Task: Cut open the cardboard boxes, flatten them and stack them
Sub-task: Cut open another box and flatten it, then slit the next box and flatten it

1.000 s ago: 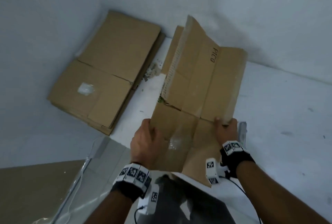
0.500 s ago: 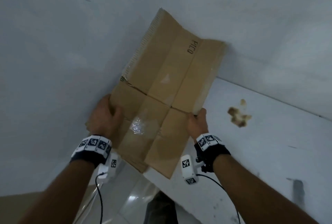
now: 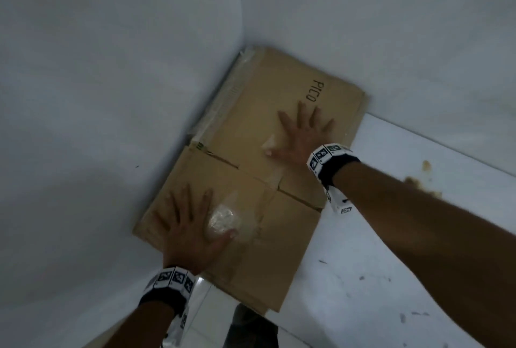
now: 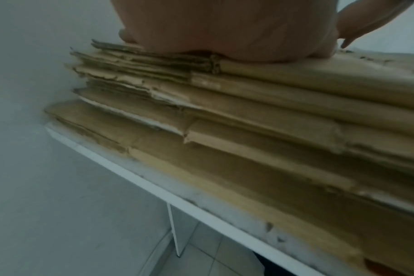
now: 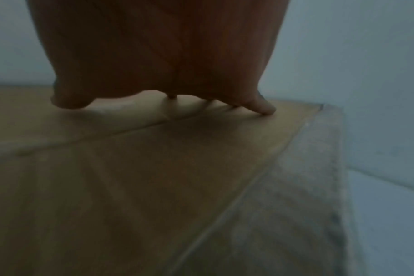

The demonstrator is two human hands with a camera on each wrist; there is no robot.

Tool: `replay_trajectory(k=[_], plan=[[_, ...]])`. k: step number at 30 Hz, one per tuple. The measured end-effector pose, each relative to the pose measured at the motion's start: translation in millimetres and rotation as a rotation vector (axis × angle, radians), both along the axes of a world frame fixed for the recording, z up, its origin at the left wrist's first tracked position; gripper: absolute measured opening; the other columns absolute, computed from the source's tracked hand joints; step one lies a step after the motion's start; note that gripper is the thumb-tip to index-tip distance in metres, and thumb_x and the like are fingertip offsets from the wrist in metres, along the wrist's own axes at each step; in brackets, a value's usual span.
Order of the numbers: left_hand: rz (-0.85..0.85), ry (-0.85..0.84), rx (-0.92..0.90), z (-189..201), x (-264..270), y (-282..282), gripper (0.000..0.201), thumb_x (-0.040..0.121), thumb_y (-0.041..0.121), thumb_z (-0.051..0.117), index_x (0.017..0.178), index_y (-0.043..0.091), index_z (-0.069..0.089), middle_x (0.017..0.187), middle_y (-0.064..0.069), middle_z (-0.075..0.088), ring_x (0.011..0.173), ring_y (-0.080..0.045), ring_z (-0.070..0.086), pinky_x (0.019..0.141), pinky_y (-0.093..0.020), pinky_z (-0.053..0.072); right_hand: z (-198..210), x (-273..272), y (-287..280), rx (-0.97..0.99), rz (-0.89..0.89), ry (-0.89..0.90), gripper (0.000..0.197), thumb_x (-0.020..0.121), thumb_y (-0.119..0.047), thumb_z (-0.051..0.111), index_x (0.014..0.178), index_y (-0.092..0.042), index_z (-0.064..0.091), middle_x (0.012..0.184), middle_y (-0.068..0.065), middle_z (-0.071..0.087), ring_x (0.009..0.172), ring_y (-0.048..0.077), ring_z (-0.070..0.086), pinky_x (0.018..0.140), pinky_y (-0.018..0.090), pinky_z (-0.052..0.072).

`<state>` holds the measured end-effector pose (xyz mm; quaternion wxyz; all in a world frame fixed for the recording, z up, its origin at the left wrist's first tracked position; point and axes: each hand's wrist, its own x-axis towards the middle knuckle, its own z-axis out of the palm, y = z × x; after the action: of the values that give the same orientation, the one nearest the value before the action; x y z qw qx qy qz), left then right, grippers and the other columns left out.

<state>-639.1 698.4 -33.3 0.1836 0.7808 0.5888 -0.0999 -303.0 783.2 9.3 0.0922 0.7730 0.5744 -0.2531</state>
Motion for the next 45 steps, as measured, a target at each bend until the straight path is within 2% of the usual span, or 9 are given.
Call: replay_trajectory(k=[6, 11, 16, 19, 24, 30, 35, 38, 45], plan=[[-0.025, 0.061, 0.005, -22.9, -0.4, 7.9, 0.117, 0.067, 0.105, 0.027, 0.163, 0.040, 0.008, 0.171, -0.010, -0.014, 0.155, -0.043, -0.009, 0.115, -0.062, -0.025, -37.8, -0.4, 7.0, -0.078, 0.020, -0.046, 0.126, 0.055, -0.107, 0.022, 0.150, -0.043, -0.030, 0.155, 0.009, -0.045, 0.142, 0.047, -0.035, 0.106, 0.079, -0.014], [-0.010, 0.073, -0.045, -5.7, 3.3, 9.0, 0.115, 0.067, 0.105, 0.021, 0.159, 0.045, -0.012, 0.170, -0.008, -0.021, 0.155, -0.041, -0.015, 0.117, -0.068, -0.013, -24.3, -5.7, 13.1, -0.139, -0.021, -0.049, 0.126, 0.060, -0.101, 0.040, 0.152, -0.044, -0.025, 0.157, 0.009, -0.042, 0.144, 0.049, -0.031, 0.107, 0.080, -0.009], [0.001, 0.082, -0.071, 39.9, 18.0, 1.0, 0.104, 0.080, 0.088, 0.047, 0.162, 0.038, 0.006, 0.170, -0.017, -0.002, 0.154, -0.042, -0.001, 0.119, -0.066, 0.003, 24.4, -36.7, -27.1, -0.001, -0.123, 0.035, 0.068, 0.090, -0.055, 0.059, 0.144, -0.017, 0.042, 0.148, 0.018, 0.037, 0.132, 0.045, 0.041, 0.102, 0.057, 0.038], [-0.168, 0.065, 0.003, 52.1, 30.4, -12.0, 0.067, 0.074, 0.055, 0.064, 0.124, 0.010, 0.060, 0.127, -0.021, 0.055, 0.115, -0.042, 0.052, 0.097, -0.057, 0.044, 35.2, -39.4, -126.7, 0.111, -0.177, 0.201, 0.043, 0.098, -0.046, 0.052, 0.124, -0.012, 0.056, 0.123, 0.016, 0.060, 0.112, 0.035, 0.059, 0.091, 0.043, 0.047], [-0.410, -0.148, -0.170, 47.7, 77.0, -83.6, 0.026, 0.096, 0.038, 0.068, 0.080, 0.020, 0.059, 0.072, 0.003, 0.059, 0.065, -0.014, 0.055, 0.062, -0.036, 0.044, 7.2, -22.5, -373.3, 0.004, -0.526, 0.298, 0.030, 0.097, -0.051, 0.051, 0.106, -0.023, 0.060, 0.111, 0.007, 0.066, 0.107, 0.029, 0.062, 0.086, 0.036, 0.047], [-0.882, 0.098, -0.525, 18.2, 166.2, -233.6, 0.036, 0.090, 0.058, 0.065, 0.076, 0.030, 0.050, 0.071, 0.003, 0.060, 0.067, -0.002, 0.055, 0.057, -0.014, 0.037, -48.8, -18.8, -715.9, -0.239, -1.089, 0.408, 0.029, 0.093, -0.047, 0.057, 0.073, -0.034, 0.041, 0.090, -0.004, 0.059, 0.101, 0.018, 0.062, 0.078, 0.027, 0.041], [-0.906, 0.208, -0.675, 0.5, 240.2, -371.6, 0.028, 0.082, 0.053, 0.073, 0.075, 0.030, 0.058, 0.083, 0.006, 0.071, 0.081, -0.001, 0.065, 0.071, -0.019, 0.048, -63.3, -60.3, -946.7, -0.254, -1.544, 0.385, 0.024, 0.093, -0.048, 0.063, 0.080, -0.034, 0.048, 0.097, -0.004, 0.062, 0.115, 0.017, 0.062, 0.090, 0.022, 0.043], [-0.791, 0.172, -0.628, -8.4, 271.0, -436.5, 0.022, 0.088, 0.038, 0.076, 0.078, 0.021, 0.066, 0.082, 0.004, 0.073, 0.079, -0.010, 0.070, 0.075, -0.028, 0.052, -56.0, -86.8, -1035.6, -0.298, -1.658, 0.424, 0.022, 0.092, -0.051, 0.063, 0.091, -0.030, 0.055, 0.112, -0.002, 0.063, 0.115, 0.013, 0.061, 0.090, 0.019, 0.043], [-0.566, 0.234, -0.780, -16.0, 307.0, -547.0, 0.027, 0.093, 0.022, 0.075, 0.085, -0.003, 0.070, 0.071, -0.010, 0.076, 0.064, -0.031, 0.074, 0.049, -0.027, 0.050, -68.2, -90.3, -1158.7, -0.400, -1.862, 0.544, 0.024, 0.081, -0.044, 0.076, 0.074, -0.027, 0.061, 0.082, -0.011, 0.067, 0.078, 0.000, 0.065, 0.083, 0.020, 0.051]])
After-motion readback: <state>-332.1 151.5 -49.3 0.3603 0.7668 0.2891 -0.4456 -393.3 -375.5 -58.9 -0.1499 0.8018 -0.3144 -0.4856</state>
